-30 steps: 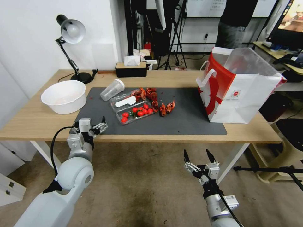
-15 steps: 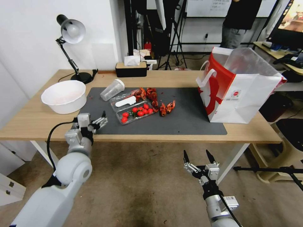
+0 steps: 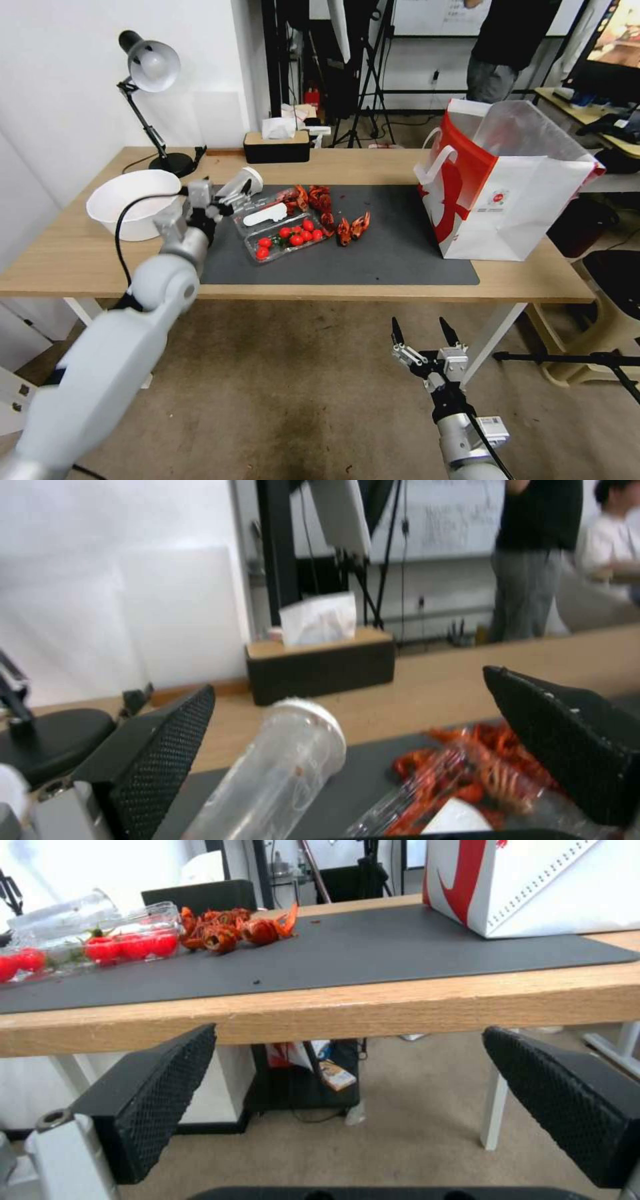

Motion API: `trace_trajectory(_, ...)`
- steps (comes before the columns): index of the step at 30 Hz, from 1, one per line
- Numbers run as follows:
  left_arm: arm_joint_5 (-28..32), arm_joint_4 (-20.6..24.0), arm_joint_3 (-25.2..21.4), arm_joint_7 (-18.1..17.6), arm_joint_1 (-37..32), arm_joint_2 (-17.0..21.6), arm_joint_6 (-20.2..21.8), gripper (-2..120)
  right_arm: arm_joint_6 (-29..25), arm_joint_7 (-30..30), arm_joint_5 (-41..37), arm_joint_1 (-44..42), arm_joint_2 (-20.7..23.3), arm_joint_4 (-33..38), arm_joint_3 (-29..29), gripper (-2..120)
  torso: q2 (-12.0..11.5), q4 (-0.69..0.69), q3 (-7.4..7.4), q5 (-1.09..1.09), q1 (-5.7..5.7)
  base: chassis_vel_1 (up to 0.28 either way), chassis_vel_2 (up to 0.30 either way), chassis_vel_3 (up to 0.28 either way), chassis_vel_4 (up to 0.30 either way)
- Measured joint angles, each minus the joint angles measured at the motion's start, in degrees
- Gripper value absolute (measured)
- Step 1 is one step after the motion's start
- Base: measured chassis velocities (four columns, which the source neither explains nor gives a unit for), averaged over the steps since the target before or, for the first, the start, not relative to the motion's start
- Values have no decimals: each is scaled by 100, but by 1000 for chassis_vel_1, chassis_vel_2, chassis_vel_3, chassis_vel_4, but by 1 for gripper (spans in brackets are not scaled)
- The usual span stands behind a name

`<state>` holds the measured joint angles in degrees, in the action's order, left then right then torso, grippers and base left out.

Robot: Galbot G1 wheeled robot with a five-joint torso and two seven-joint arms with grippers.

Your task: Pick up the trash from the table and place it into the takeout bag.

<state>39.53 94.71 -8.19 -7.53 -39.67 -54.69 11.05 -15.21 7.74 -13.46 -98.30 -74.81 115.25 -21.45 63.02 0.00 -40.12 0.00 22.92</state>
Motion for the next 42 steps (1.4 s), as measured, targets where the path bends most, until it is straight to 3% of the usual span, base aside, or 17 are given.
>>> trace_trajectory(2, -131, -427, 293, 142, 463, -15, 240, 100, -2, 0, 1, 0, -19, -4, -3, 100, 0, 0, 0, 2, 0, 0, 0, 0, 0)
trace_trajectory(4, -179, -538, 367, 187, 579, -31, 288, 100, -2, 0, 2, 0, -24, -11, -2, 100, 0, 0, 0, 0, 0, 0, 0, 0, 0)
trace_trajectory(8, -328, -1161, 808, 469, 1273, -151, 638, 100, -6, 0, 6, 1, -49, -53, -4, 100, 0, -2, 1, 0, 0, 0, 0, 0, 0)
trace_trajectory(11, -373, -1423, 917, 623, 1480, -213, 758, 100, -9, 0, 8, 1, -57, -59, -5, 100, 0, -1, 1, 1, 1, 0, 0, 0, 0)
trace_trajectory(15, -509, -1966, 972, 1121, 1814, -334, 1219, 100, -15, 0, 9, -9, -62, -60, -19, 100, 0, 0, 1, 0, 0, 0, 0, 0, 0)
trace_trajectory(23, -780, -2659, 1071, 1493, 2292, -488, 1725, 100, -23, 0, 9, -20, -58, -63, -21, 100, 1, -1, 1, 1, 0, 0, 0, 0, 0)
trace_trajectory(42, -1037, -3268, 1044, 1540, 2577, -557, 2561, 100, -36, 0, 9, -1, -55, -106, 8, 100, 0, 0, 1, 0, 0, 0, 0, 0, 0)
